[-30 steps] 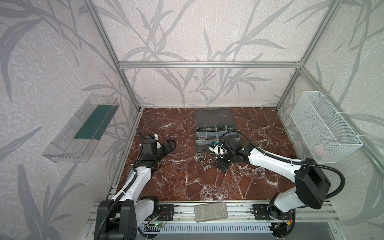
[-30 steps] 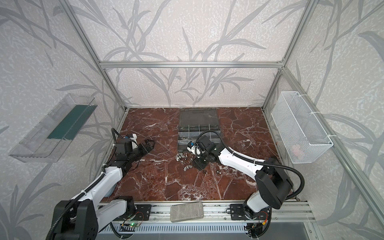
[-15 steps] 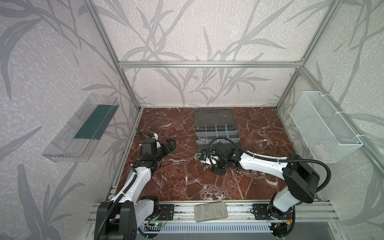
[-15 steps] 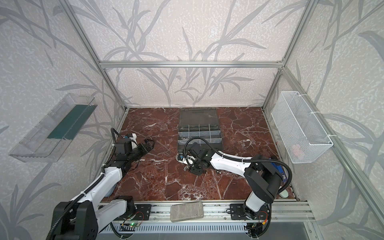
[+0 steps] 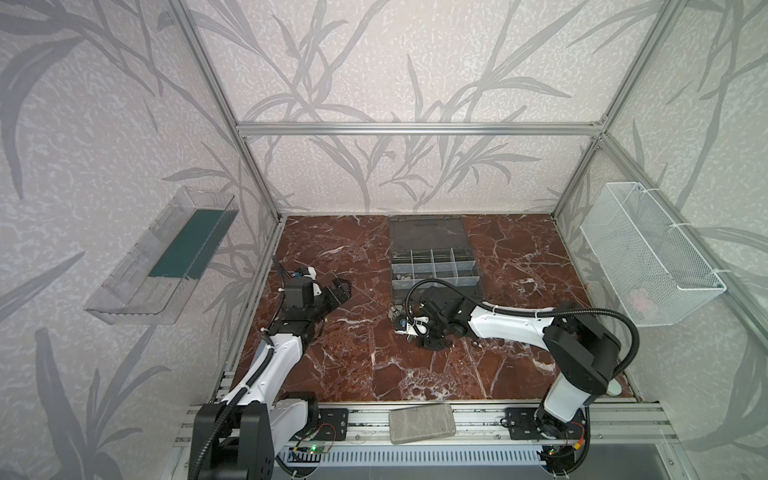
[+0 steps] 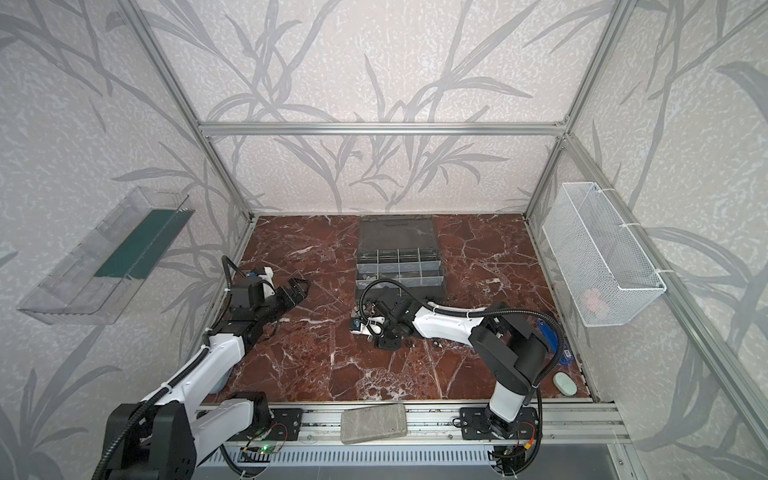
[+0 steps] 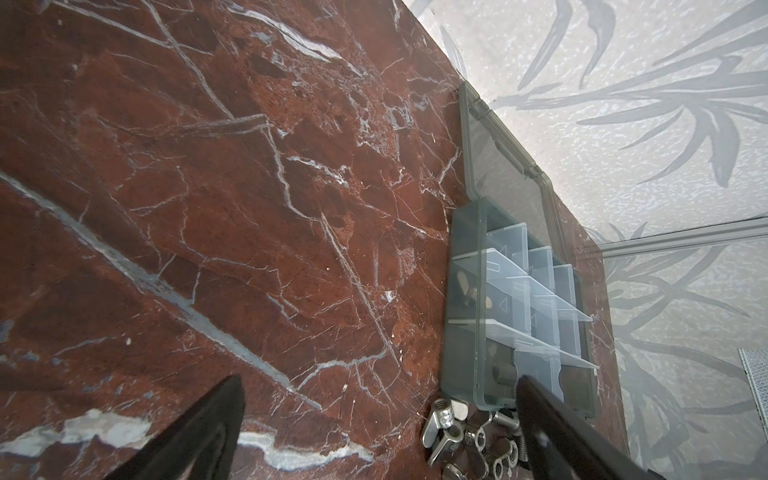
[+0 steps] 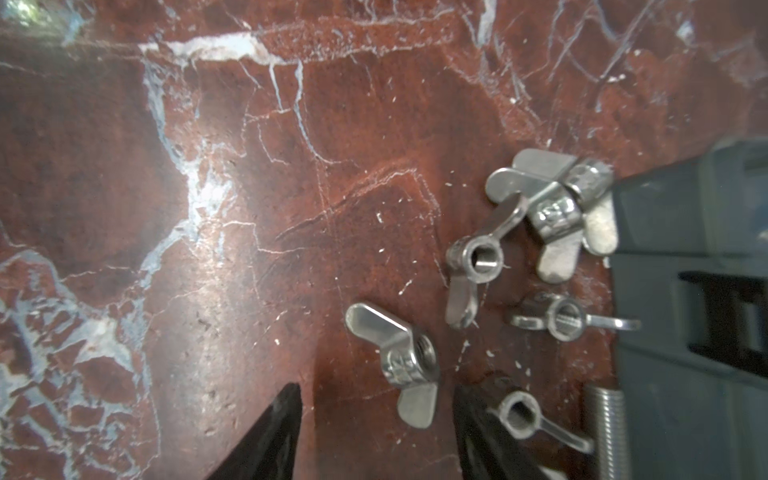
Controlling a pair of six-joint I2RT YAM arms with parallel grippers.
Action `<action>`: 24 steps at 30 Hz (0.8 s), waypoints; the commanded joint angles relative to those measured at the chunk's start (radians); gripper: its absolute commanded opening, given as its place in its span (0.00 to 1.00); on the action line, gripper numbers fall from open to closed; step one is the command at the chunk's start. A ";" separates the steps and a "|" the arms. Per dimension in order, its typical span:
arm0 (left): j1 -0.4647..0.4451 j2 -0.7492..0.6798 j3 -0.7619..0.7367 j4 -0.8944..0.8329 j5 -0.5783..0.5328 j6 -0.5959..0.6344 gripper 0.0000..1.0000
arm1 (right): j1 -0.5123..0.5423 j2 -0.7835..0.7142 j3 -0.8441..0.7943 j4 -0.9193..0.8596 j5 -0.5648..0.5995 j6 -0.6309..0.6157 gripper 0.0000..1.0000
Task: Sort the screws and nuts into containers
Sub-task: 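Return the right gripper to the pile and grasp another wing nut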
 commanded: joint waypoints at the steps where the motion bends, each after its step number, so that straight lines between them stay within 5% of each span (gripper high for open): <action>1: -0.003 -0.016 -0.002 -0.009 -0.009 -0.001 0.99 | 0.002 0.018 0.026 0.009 -0.039 -0.024 0.59; 24: -0.002 -0.016 -0.007 -0.010 -0.014 0.015 0.99 | 0.004 0.113 0.111 -0.017 0.007 0.003 0.58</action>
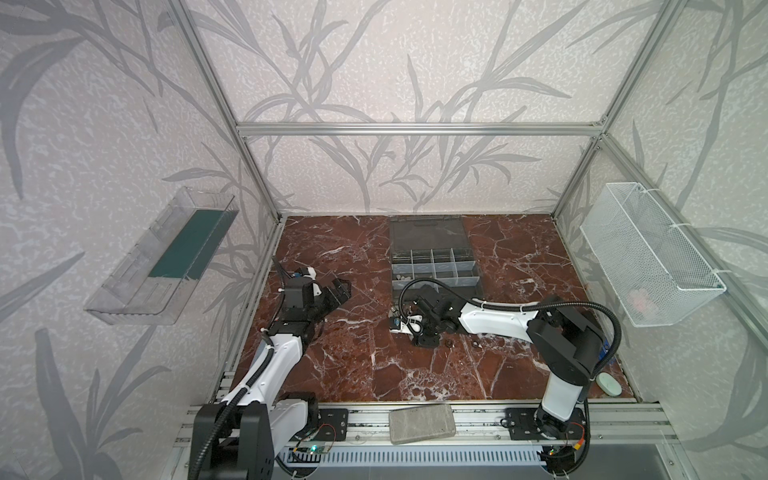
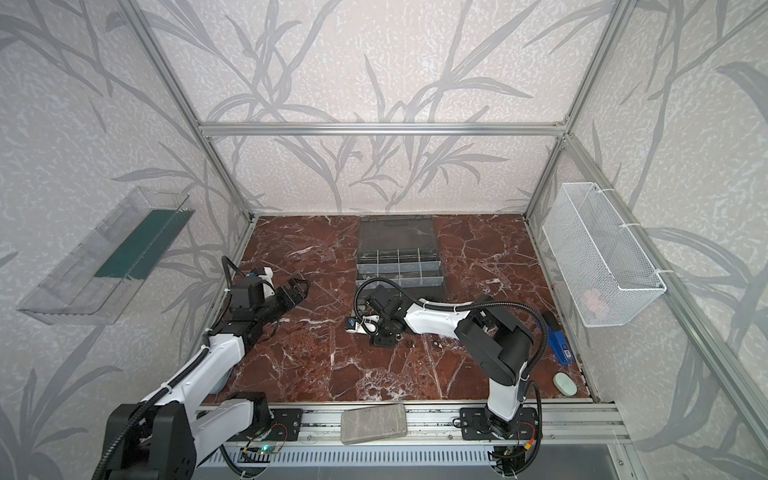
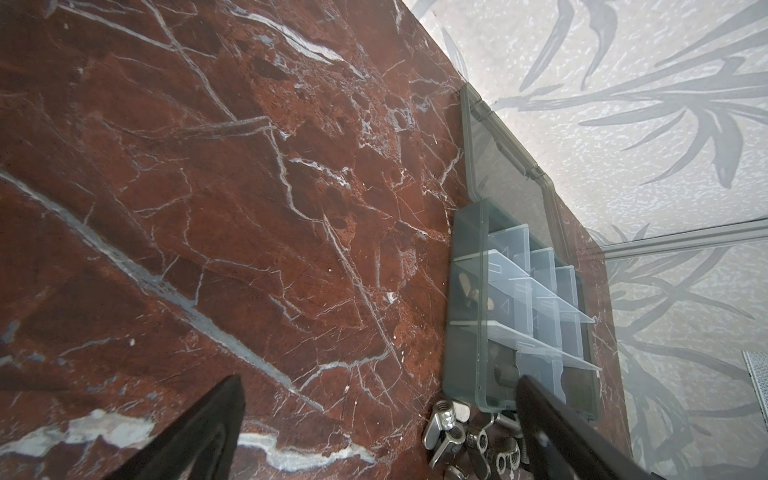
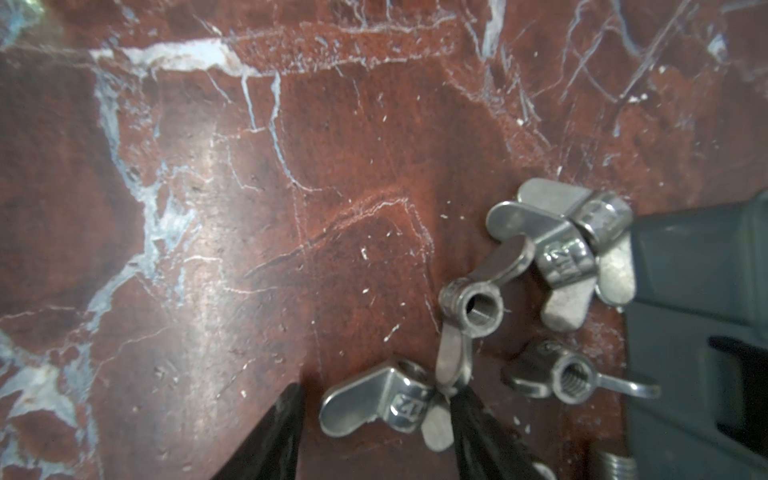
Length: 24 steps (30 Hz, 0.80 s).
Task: Sort the screws and nuts into containers
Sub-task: 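Return the right gripper to the pile and grasp another wing nut, then lift the wing nut toward the grey box compartments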
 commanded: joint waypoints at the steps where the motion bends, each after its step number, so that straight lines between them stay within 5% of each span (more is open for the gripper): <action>1: -0.002 -0.016 -0.008 -0.009 -0.009 0.011 0.99 | 0.003 0.029 0.033 -0.020 0.002 0.021 0.58; 6: -0.003 -0.020 -0.011 -0.011 -0.011 0.012 1.00 | 0.003 0.051 0.053 -0.035 0.017 0.052 0.56; 24: -0.003 -0.020 -0.013 -0.003 -0.014 0.011 1.00 | 0.003 0.056 0.053 -0.072 0.043 0.141 0.23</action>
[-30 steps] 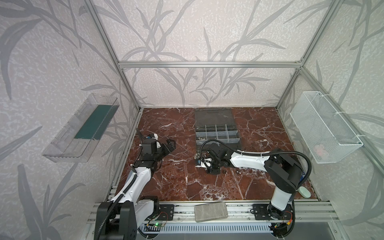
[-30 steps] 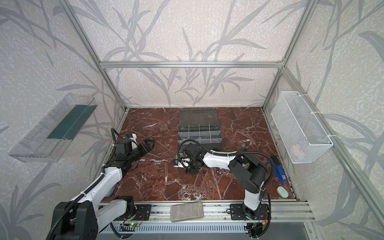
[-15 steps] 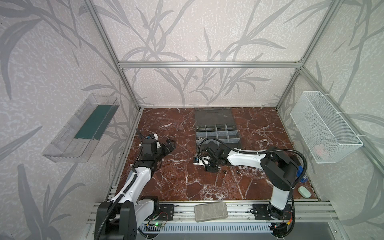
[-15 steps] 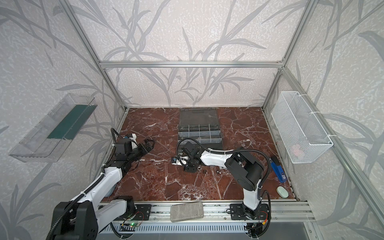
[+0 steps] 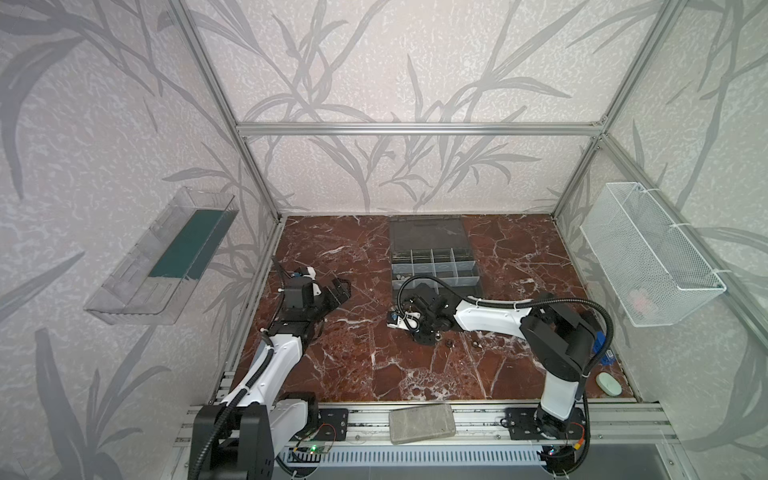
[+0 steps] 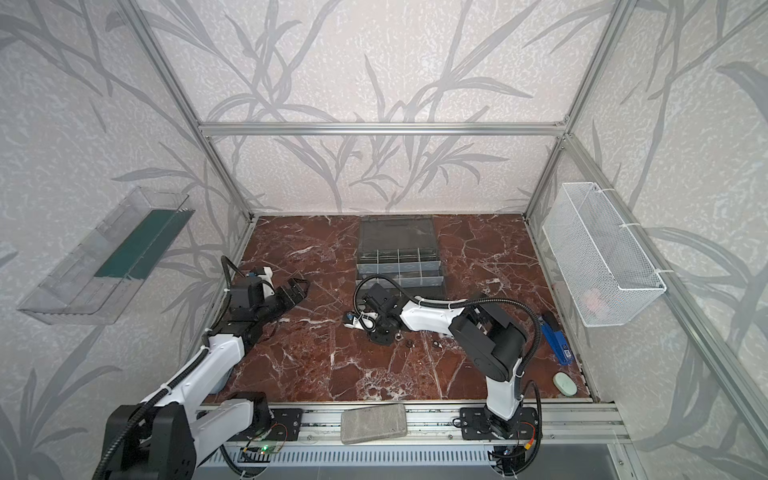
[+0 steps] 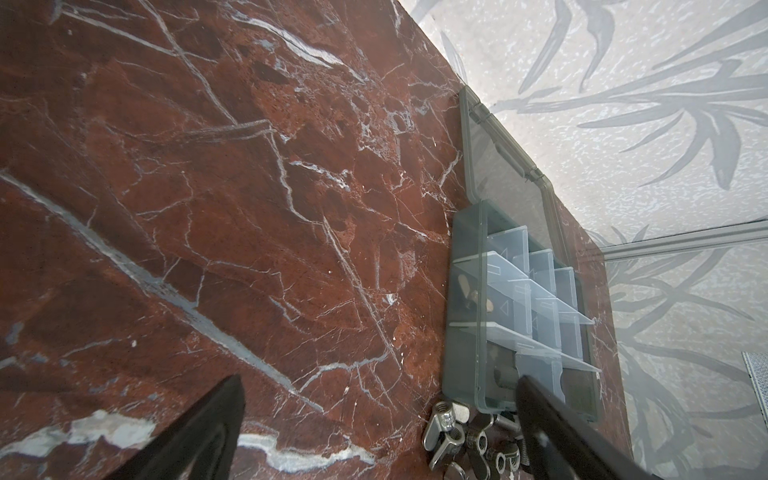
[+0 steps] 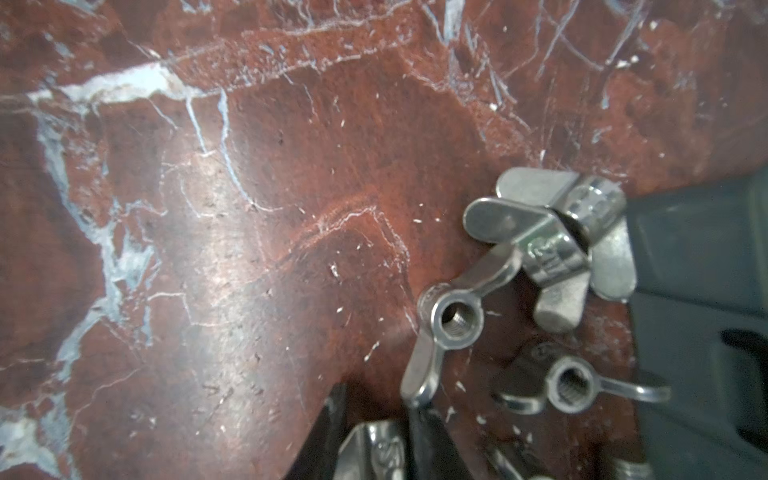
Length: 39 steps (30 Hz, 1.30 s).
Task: Sort the screws and nuts into containers
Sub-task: 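Lift the wing nut toward the grey box compartments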
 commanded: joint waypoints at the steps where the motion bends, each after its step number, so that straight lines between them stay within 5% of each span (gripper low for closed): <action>1: -0.002 -0.015 -0.014 -0.002 -0.012 0.007 1.00 | 0.004 0.017 0.014 -0.048 0.025 0.030 0.22; 13: -0.003 -0.024 -0.017 -0.005 -0.013 0.006 1.00 | -0.013 -0.005 0.043 -0.079 0.042 0.058 0.00; 27: -0.003 -0.028 -0.018 -0.003 -0.012 0.004 1.00 | -0.174 -0.196 0.173 -0.027 -0.287 0.193 0.00; 39: -0.002 -0.035 -0.018 -0.007 -0.016 0.009 1.00 | -0.262 0.053 0.406 0.103 -0.314 0.342 0.00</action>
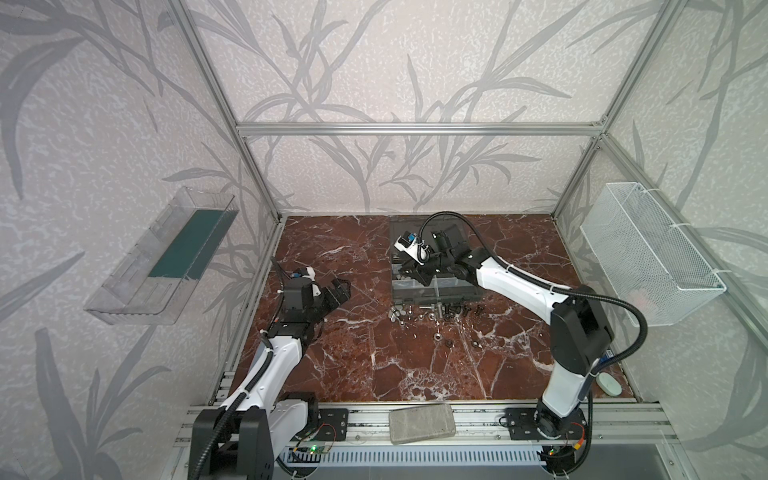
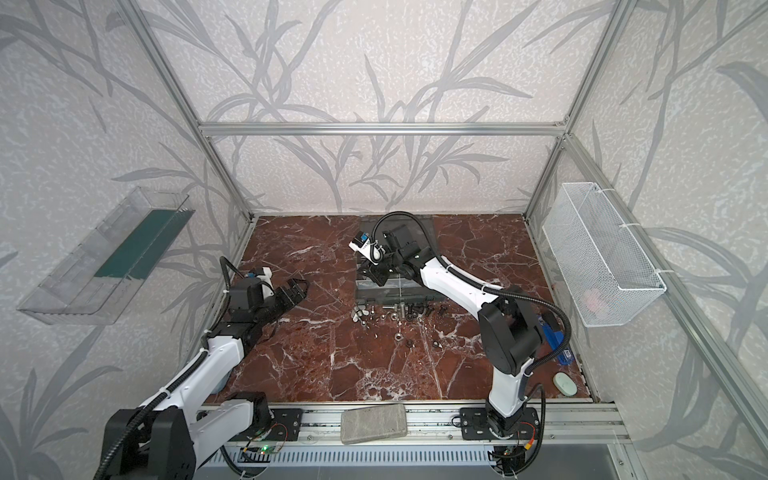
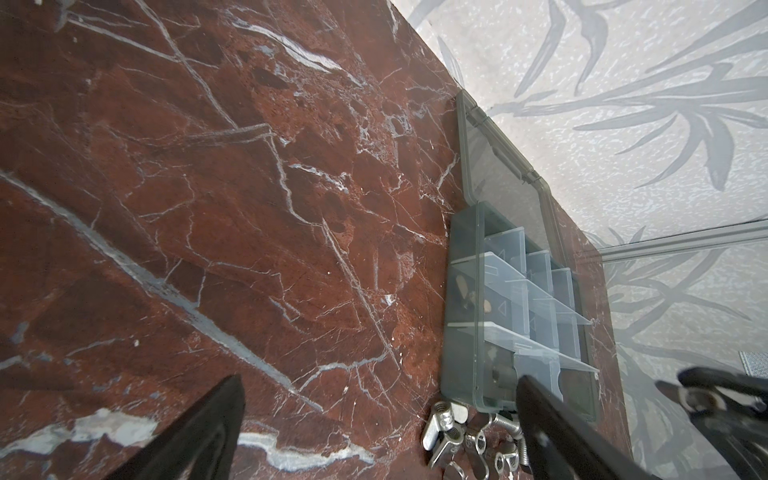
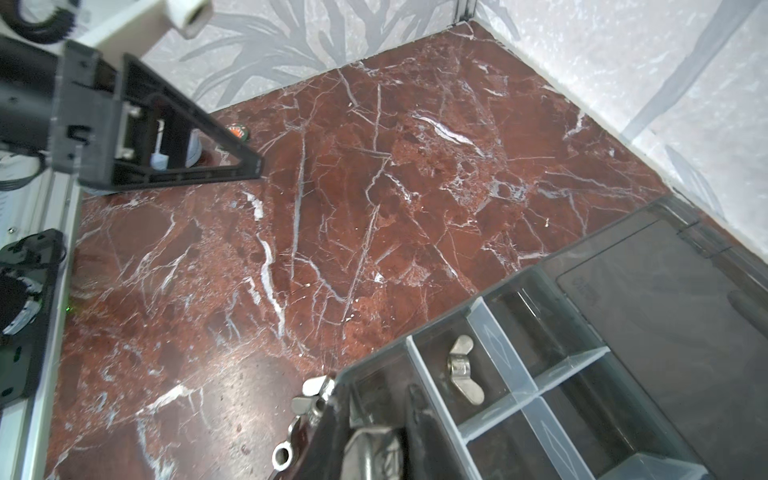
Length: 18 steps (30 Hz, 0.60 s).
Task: Sort the screws and nuts into containers
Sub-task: 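Lift the wing nut toward the grey box compartments, then lower the held wing nut into the box compartment and open the right gripper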
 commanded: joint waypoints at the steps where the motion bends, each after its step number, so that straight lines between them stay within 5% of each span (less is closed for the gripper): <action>1: -0.002 -0.015 -0.009 -0.007 -0.011 0.008 0.99 | -0.014 0.078 0.054 0.060 -0.016 0.076 0.00; 18: -0.001 -0.018 -0.001 -0.018 -0.011 0.018 1.00 | -0.050 0.244 0.132 0.131 -0.021 0.154 0.00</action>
